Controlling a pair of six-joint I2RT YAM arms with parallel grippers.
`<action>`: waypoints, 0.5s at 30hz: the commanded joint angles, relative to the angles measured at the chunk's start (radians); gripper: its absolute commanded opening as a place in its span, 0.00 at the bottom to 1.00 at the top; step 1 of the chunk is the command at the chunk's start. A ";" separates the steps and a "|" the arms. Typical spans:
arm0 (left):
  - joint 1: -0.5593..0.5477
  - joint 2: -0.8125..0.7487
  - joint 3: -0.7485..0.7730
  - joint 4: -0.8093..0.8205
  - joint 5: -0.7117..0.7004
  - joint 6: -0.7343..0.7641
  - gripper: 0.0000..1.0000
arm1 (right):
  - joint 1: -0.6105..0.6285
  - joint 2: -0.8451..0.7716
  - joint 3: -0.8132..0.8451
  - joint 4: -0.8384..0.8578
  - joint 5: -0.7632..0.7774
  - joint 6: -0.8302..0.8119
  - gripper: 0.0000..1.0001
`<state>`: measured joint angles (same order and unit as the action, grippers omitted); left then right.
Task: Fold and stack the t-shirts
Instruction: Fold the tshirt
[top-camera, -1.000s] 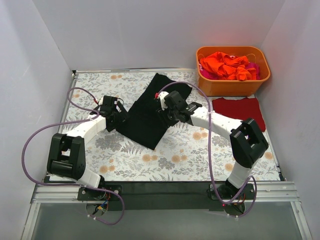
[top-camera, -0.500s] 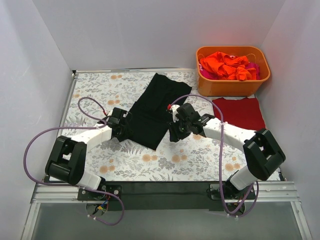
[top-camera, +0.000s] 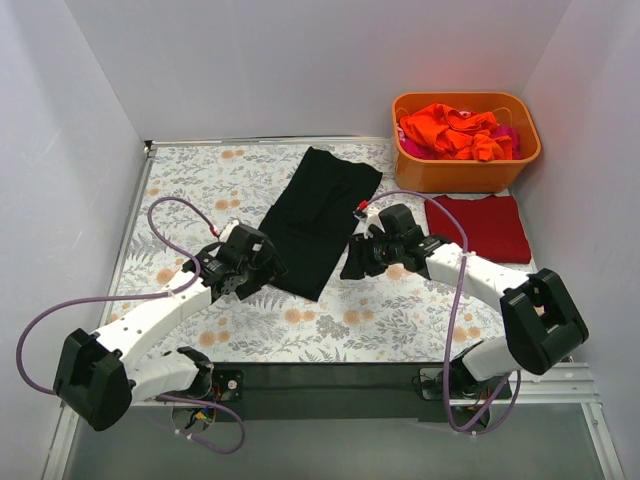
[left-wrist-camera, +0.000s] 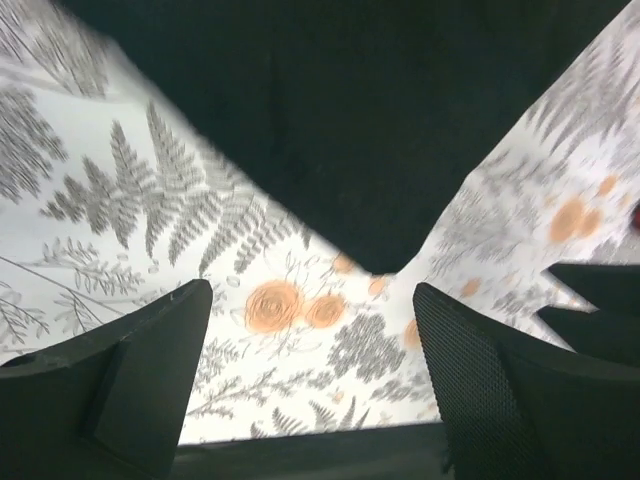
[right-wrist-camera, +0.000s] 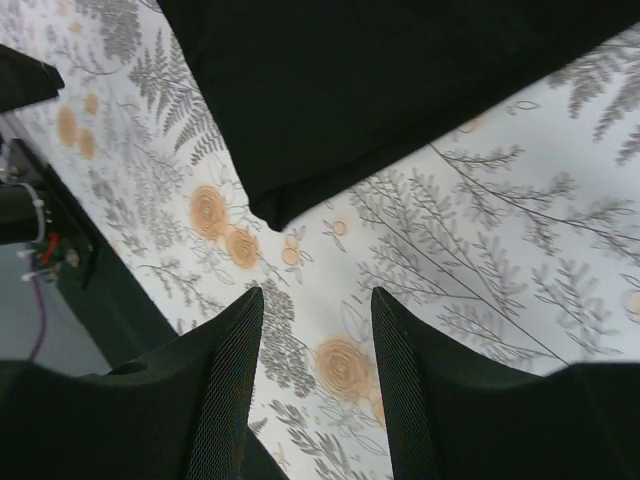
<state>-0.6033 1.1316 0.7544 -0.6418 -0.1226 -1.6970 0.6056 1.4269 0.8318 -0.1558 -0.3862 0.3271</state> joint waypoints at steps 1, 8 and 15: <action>0.013 -0.015 0.062 -0.082 -0.213 0.051 0.84 | 0.014 0.055 -0.054 0.224 -0.160 0.163 0.46; 0.147 0.002 0.030 0.034 -0.229 0.221 0.85 | 0.082 0.168 -0.063 0.481 -0.115 0.380 0.47; 0.215 -0.035 -0.035 0.099 -0.215 0.301 0.85 | 0.132 0.240 -0.097 0.587 -0.066 0.510 0.47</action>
<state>-0.4030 1.1366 0.7521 -0.5842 -0.3115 -1.4536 0.7223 1.6489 0.7479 0.3176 -0.4721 0.7589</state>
